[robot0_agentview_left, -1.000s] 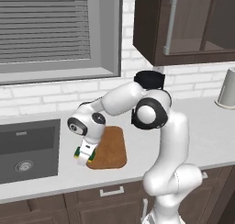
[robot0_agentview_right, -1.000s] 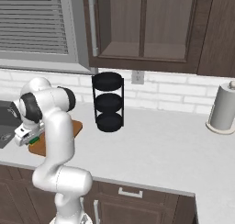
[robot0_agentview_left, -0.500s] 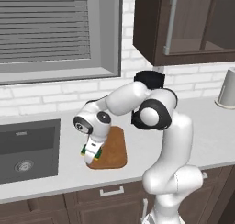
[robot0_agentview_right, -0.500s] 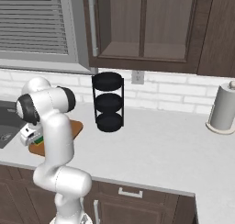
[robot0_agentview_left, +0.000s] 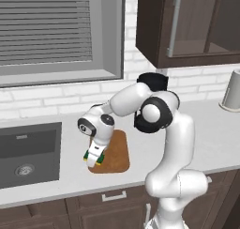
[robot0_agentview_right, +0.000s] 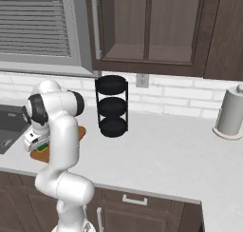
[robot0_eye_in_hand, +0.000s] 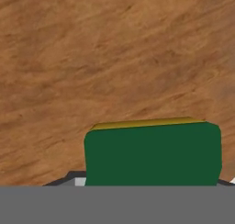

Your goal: Pick up the sponge from the counter and clean the cutting board by briefly scrubbing or pressing down on the cutting board. Once finished, release the sponge.

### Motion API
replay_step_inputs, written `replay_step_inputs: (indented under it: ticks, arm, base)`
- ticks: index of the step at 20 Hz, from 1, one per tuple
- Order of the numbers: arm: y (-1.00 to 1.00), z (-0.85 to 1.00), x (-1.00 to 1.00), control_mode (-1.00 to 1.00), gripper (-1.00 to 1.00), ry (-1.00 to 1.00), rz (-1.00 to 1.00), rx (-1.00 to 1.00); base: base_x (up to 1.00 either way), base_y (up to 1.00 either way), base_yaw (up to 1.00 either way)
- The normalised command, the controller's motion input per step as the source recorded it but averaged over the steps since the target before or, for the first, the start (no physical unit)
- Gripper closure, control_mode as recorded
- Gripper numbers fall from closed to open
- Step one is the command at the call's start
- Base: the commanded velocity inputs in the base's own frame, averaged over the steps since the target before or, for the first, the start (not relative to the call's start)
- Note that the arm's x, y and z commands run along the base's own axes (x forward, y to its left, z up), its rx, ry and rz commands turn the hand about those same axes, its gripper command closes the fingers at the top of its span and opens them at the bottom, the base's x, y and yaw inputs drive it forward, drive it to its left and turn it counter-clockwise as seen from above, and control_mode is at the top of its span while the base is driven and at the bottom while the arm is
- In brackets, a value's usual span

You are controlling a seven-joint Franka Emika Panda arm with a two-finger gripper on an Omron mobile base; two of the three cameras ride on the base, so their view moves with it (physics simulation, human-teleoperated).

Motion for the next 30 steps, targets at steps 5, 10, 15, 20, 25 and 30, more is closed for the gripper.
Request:
replay_step_inputs:
  ticks: [5,10,15,20,25,30]
  arm:
    - [-0.66,0.10,0.73,-1.00,1.00,0.95,-0.07,-0.42]
    - [-1.00,0.99,0.35,-1.00,1.00,0.66,-0.01,-0.21]
    - [-1.00,1.00,0.37,-1.00,1.00,0.48,-0.06,-0.08]
    - [-1.00,0.88,0.41,-1.00,1.00,0.19,-0.16,0.00]
    - [-0.86,-0.57,0.51,-1.00,1.00,0.14,-0.41,0.00]
    - [-0.66,-0.98,0.75,-1.00,1.00,0.23,-0.34,0.00]
  base:
    - [0.00,0.00,0.00]
    - [0.00,0.00,0.00]
    - [0.00,0.00,0.00]
    - [0.00,0.00,0.00]
    - [0.00,0.00,0.00]
    - [0.00,0.00,0.00]
